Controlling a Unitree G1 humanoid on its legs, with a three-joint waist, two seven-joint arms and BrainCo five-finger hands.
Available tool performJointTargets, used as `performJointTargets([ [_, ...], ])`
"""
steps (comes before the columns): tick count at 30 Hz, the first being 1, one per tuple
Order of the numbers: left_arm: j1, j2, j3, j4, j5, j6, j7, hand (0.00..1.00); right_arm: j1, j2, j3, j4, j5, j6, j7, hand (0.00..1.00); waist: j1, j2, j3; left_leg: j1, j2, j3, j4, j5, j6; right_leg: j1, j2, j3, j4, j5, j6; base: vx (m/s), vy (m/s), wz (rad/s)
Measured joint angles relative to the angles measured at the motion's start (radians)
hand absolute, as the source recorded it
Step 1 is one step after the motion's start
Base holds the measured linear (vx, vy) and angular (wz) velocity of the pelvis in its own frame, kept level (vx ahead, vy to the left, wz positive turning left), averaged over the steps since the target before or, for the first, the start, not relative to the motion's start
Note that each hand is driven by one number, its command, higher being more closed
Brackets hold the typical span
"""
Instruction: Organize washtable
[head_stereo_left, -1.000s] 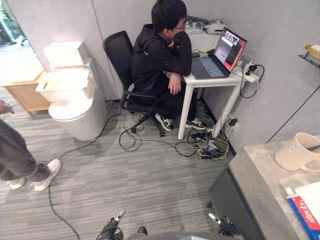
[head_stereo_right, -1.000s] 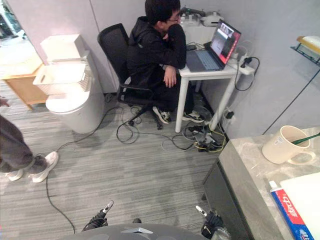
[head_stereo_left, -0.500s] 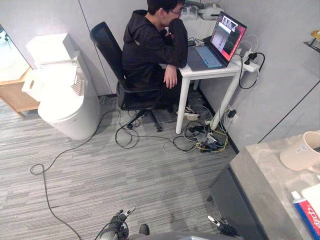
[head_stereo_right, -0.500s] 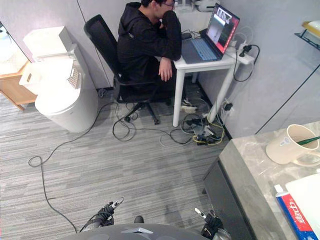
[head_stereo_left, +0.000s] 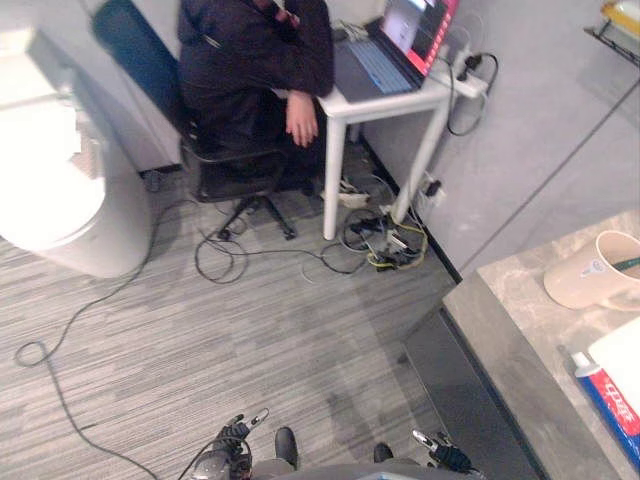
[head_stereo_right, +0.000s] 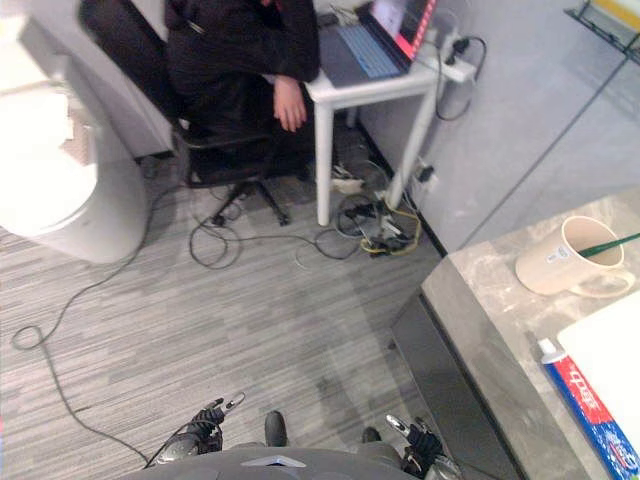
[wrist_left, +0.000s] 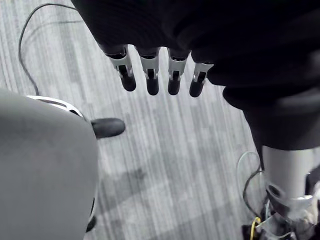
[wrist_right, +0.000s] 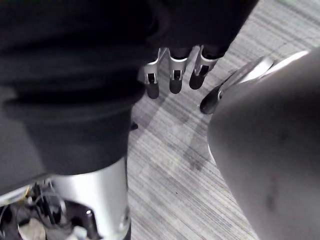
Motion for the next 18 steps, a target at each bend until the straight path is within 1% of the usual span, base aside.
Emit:
performJointTargets([
  [1, 0.000, 0.000, 0.000, 0.000, 0.000, 0.000, 0.000, 0.00, 0.000, 0.000, -0.002, 0.000, 0.014, -0.001, 0.000, 0.00, 0.001, 0.003, 0.001, -0.003, 0.007, 0.020, 0.011, -0.011, 0.002, -0.005, 0.006, 0.020, 0.000, 0.018, 0.005, 0.17, 0.112, -1.29],
  [2, -0.002, 0.004, 0.003, 0.001, 0.003, 0.000, 0.000, 0.00, 0.002, 0.005, -0.002, -0.003, 0.041, -0.001, 0.000, 0.00, -0.006, 0.004, 0.002, -0.011, 0.024, 0.071, 0.062, -0.041, 0.016, -0.033, 0.022, 0.054, -0.001, 0.066, 0.001, 0.13, 0.104, -1.32],
  [3, -0.004, 0.004, 0.010, 0.001, 0.004, 0.000, 0.001, 0.00, 0.002, 0.009, -0.002, -0.008, 0.046, -0.001, 0.001, 0.00, -0.005, 0.010, 0.005, -0.027, 0.053, 0.109, 0.130, -0.075, 0.018, -0.050, 0.042, 0.056, 0.005, 0.108, -0.007, 0.10, 0.130, -1.38],
  [4, -0.006, 0.005, 0.017, 0.001, 0.004, 0.000, 0.001, 0.00, 0.002, 0.008, 0.001, -0.012, 0.061, -0.004, 0.001, 0.00, 0.000, 0.012, 0.007, -0.052, 0.074, 0.141, 0.205, -0.094, 0.029, -0.056, 0.050, 0.038, 0.008, 0.145, -0.018, -0.09, 0.114, -1.41],
  [5, -0.015, 0.001, 0.032, -0.008, 0.003, -0.002, 0.002, 0.00, -0.005, 0.009, 0.009, -0.014, 0.082, -0.014, 0.000, 0.00, 0.006, -0.002, 0.021, -0.132, 0.110, 0.185, 0.368, -0.131, 0.031, -0.077, 0.047, -0.061, 0.018, 0.216, -0.057, -0.35, 0.089, -1.50],
  [6, -0.013, -0.019, 0.043, -0.008, 0.004, -0.005, 0.003, 0.00, -0.014, -0.003, 0.011, -0.010, 0.100, -0.017, -0.004, 0.00, 0.019, 0.012, 0.016, -0.116, 0.082, 0.154, 0.255, -0.136, 0.037, -0.075, 0.039, -0.173, -0.007, 0.246, -0.096, -0.44, -0.016, -1.99],
  [7, -0.003, -0.049, 0.041, -0.013, 0.004, -0.011, 0.002, 0.00, -0.014, -0.035, 0.009, -0.010, 0.111, -0.020, -0.007, 0.00, 0.029, 0.058, 0.021, -0.075, 0.091, 0.181, 0.144, -0.060, 0.061, -0.095, 0.039, -0.363, 0.127, 0.138, -0.116, -0.31, -0.091, -1.65],
  [8, -0.001, -0.049, 0.040, -0.024, 0.004, -0.009, 0.002, 0.00, -0.020, -0.029, 0.009, -0.010, 0.111, -0.021, -0.010, 0.00, 0.019, 0.036, 0.020, -0.052, 0.061, 0.219, 0.138, -0.072, 0.062, -0.109, 0.004, -0.420, 0.201, 0.053, -0.115, -0.12, -0.180, -1.47],
  [9, -0.005, -0.046, 0.036, -0.042, 0.001, -0.004, 0.005, 0.00, -0.034, -0.013, 0.011, -0.003, 0.110, -0.019, -0.012, 0.00, 0.007, 0.012, 0.021, -0.055, 0.045, 0.275, 0.167, -0.087, 0.084, -0.120, -0.040, -0.502, 0.266, -0.021, -0.128, -0.05, -0.222, -1.04],
  [10, -0.009, -0.048, 0.030, -0.047, -0.004, -0.004, 0.005, 0.00, -0.039, 0.001, 0.010, -0.002, 0.106, -0.018, -0.012, 0.00, 0.008, 0.016, 0.023, -0.053, 0.053, 0.305, 0.184, -0.088, 0.086, -0.105, -0.045, -0.575, 0.287, -0.044, -0.133, -0.06, -0.232, -0.89],
  [11, -0.009, -0.049, 0.019, -0.050, -0.007, -0.005, 0.005, 0.00, -0.039, -0.007, 0.009, -0.003, 0.106, -0.018, -0.011, 0.00, 0.009, 0.025, 0.023, -0.047, 0.057, 0.314, 0.184, -0.090, 0.083, -0.082, -0.041, -0.605, 0.278, -0.050, -0.129, -0.02, -0.242, -0.67],
  [12, -0.009, -0.040, -0.004, -0.056, -0.007, -0.005, 0.005, 0.00, -0.035, -0.008, 0.014, -0.002, 0.104, -0.016, -0.013, 0.00, 0.012, 0.027, 0.016, -0.037, 0.057, 0.326, 0.179, -0.095, 0.076, -0.018, -0.027, -0.630, 0.207, -0.046, -0.114, -0.07, -0.235, -0.49],
  [13, -0.009, -0.031, -0.013, -0.065, -0.008, -0.004, 0.005, 0.00, -0.031, -0.002, 0.032, 0.000, 0.099, -0.015, -0.013, 0.00, 0.024, 0.008, 0.011, -0.036, 0.043, 0.341, 0.175, -0.100, 0.065, 0.027, -0.016, -0.620, 0.089, -0.052, -0.098, -0.15, -0.277, -0.45],
  [14, -0.015, -0.030, -0.024, -0.064, -0.008, 0.000, 0.006, 0.00, -0.040, -0.002, 0.037, -0.002, 0.098, -0.015, -0.012, 0.00, 0.025, 0.019, 0.017, -0.040, 0.051, 0.340, 0.177, -0.093, 0.053, 0.048, 0.000, -0.617, 0.036, -0.036, -0.087, -0.18, -0.218, -0.26],
  [15, -0.014, -0.035, -0.038, -0.063, -0.008, 0.000, 0.005, 0.00, -0.040, -0.007, 0.039, -0.002, 0.098, -0.016, -0.011, 0.00, 0.026, 0.026, 0.013, -0.041, 0.051, 0.329, 0.175, -0.085, 0.051, 0.051, 0.007, -0.617, 0.024, -0.033, -0.086, -0.18, -0.215, 0.07],
  [16, -0.015, -0.046, -0.051, -0.058, -0.008, 0.000, 0.003, 0.00, -0.034, -0.008, 0.041, 0.001, 0.098, -0.014, -0.012, 0.00, 0.025, 0.031, 0.011, -0.046, 0.062, 0.315, 0.194, -0.081, 0.050, 0.060, 0.015, -0.625, 0.023, -0.033, -0.086, -0.13, -0.173, 0.22],
  [17, -0.018, -0.046, -0.051, -0.058, -0.008, -0.001, 0.002, 0.00, -0.033, -0.009, 0.044, 0.001, 0.098, -0.015, -0.012, 0.00, 0.025, 0.031, 0.011, -0.049, 0.071, 0.308, 0.211, -0.083, 0.050, 0.068, 0.020, -0.629, 0.023, -0.033, -0.088, -0.15, -0.214, 0.25],
  [18, -0.020, -0.044, -0.050, -0.054, -0.008, 0.000, 0.002, 0.00, -0.035, -0.010, 0.056, 0.001, 0.098, -0.015, -0.012, 0.00, 0.030, 0.031, 0.011, -0.060, 0.100, 0.299, 0.266, -0.103, 0.045, 0.075, 0.034, -0.633, 0.024, -0.035, -0.092, -0.12, -0.191, 0.10],
])
